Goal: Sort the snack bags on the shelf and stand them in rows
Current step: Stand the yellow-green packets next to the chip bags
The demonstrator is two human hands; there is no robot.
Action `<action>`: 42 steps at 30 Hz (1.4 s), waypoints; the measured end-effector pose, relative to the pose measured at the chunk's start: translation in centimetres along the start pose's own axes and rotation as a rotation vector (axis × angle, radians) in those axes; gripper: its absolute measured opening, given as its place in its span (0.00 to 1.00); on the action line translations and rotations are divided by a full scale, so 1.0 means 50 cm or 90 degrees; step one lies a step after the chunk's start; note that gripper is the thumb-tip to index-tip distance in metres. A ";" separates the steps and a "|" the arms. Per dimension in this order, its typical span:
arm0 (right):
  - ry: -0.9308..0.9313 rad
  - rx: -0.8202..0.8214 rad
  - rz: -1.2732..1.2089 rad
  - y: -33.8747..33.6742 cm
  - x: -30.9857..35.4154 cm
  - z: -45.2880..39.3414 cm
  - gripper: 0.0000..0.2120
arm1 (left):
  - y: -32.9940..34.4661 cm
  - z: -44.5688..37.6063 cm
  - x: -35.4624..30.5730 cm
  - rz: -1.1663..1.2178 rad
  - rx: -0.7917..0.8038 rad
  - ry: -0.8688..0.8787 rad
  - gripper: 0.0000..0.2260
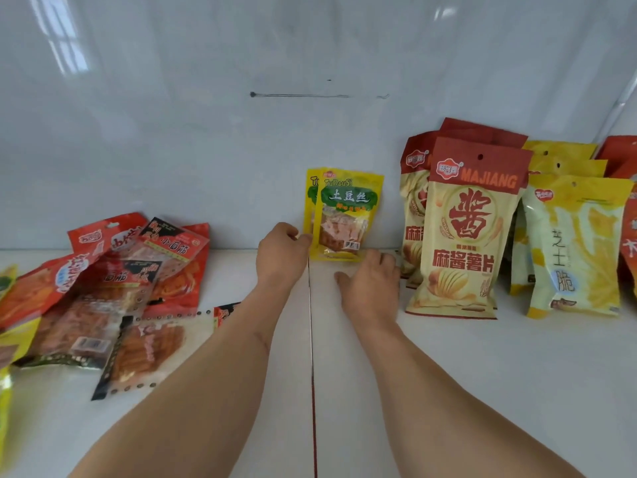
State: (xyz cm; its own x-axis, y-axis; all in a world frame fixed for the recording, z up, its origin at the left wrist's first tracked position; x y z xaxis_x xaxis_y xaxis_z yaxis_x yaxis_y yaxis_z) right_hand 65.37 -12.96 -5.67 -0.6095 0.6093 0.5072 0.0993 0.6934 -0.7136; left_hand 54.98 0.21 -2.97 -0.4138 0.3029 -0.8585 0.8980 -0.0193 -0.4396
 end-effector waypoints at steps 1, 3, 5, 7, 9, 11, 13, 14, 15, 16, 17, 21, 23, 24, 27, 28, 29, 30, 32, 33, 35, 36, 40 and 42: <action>-0.017 -0.009 0.011 -0.007 0.004 0.008 0.24 | -0.010 0.008 0.000 -0.028 -0.002 0.015 0.15; -0.081 -0.017 0.031 -0.016 0.019 0.026 0.21 | -0.030 0.026 0.001 -0.094 0.000 0.049 0.15; -0.178 0.003 0.033 -0.018 0.044 0.044 0.16 | -0.058 0.042 -0.001 -0.188 -0.017 0.113 0.14; -0.288 0.028 0.038 -0.016 0.074 0.064 0.12 | -0.092 0.059 -0.003 -0.307 -0.046 0.210 0.13; -0.391 0.032 0.058 -0.014 0.102 0.085 0.09 | -0.133 0.077 0.000 -0.401 -0.084 0.300 0.12; -0.466 0.022 0.065 -0.015 0.131 0.106 0.08 | -0.181 0.093 0.011 -0.459 -0.122 0.356 0.10; -0.523 0.013 0.051 -0.020 0.165 0.128 0.08 | -0.230 0.111 0.025 -0.515 -0.140 0.375 0.10; -0.540 0.013 0.043 -0.025 0.184 0.140 0.08 | -0.252 0.118 0.036 -0.540 -0.135 0.373 0.11; -0.551 0.016 0.033 -0.029 0.204 0.153 0.09 | -0.273 0.123 0.048 -0.557 -0.129 0.369 0.12; -0.559 0.021 0.022 -0.033 0.225 0.168 0.09 | -0.296 0.126 0.058 -0.570 -0.129 0.365 0.13; -0.566 0.027 0.010 -0.036 0.247 0.183 0.10 | -0.319 0.128 0.067 -0.580 -0.135 0.365 0.13; -0.587 0.053 -0.042 -0.045 0.334 0.250 0.07 | -0.422 0.130 0.099 -0.574 -0.161 0.351 0.12; -0.594 0.059 -0.084 -0.046 0.376 0.281 0.06 | -0.477 0.124 0.118 -0.570 -0.170 0.344 0.09; -0.596 0.075 -0.100 -0.044 0.398 0.298 0.07 | -0.504 0.120 0.130 -0.571 -0.178 0.339 0.08; -0.579 0.101 -0.151 -0.031 0.471 0.354 0.10 | -0.594 0.098 0.177 -0.551 -0.191 0.301 0.10; -0.562 0.108 -0.165 -0.025 0.491 0.368 0.09 | -0.620 0.089 0.192 -0.538 -0.192 0.285 0.11; -0.547 0.120 -0.178 -0.021 0.503 0.373 0.09 | -0.637 0.083 0.202 -0.528 -0.197 0.269 0.12; -0.534 0.132 -0.185 -0.014 0.522 0.384 0.08 | -0.663 0.073 0.218 -0.515 -0.196 0.247 0.13; -0.494 0.158 -0.197 0.000 0.562 0.403 0.10 | -0.712 0.047 0.261 -0.471 -0.175 0.191 0.13; -0.465 0.177 -0.204 0.005 0.578 0.409 0.11 | -0.730 0.035 0.282 -0.443 -0.155 0.166 0.13; -0.400 0.217 -0.204 0.016 0.599 0.416 0.13 | -0.753 0.019 0.312 -0.375 -0.098 0.139 0.12; -0.368 0.233 -0.202 0.023 0.604 0.417 0.13 | -0.756 0.014 0.322 -0.337 -0.053 0.136 0.12; -0.256 0.237 -0.243 0.039 0.605 0.407 0.12 | -0.729 0.022 0.328 -0.266 0.188 0.251 0.14; -0.219 0.229 -0.250 0.040 0.596 0.401 0.11 | -0.707 0.031 0.314 -0.331 0.290 0.350 0.17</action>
State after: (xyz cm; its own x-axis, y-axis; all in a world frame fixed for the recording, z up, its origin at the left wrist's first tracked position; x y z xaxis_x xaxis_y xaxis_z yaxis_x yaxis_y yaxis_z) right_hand 31.62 -1.14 -1.65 -0.7710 0.1360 0.6222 -0.4170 0.6306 -0.6546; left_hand 16.53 4.17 -1.30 -0.5170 0.7923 -0.3240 0.4206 -0.0945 -0.9023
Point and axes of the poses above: each hand's wrist, its own z-axis away from the middle knuckle, its own y-axis out of the palm, x = y × z, the point moved 5 cm from there along -z, towards the middle knuckle, and after that the axes turned 9 degrees about -x, right-handed, at the moved point
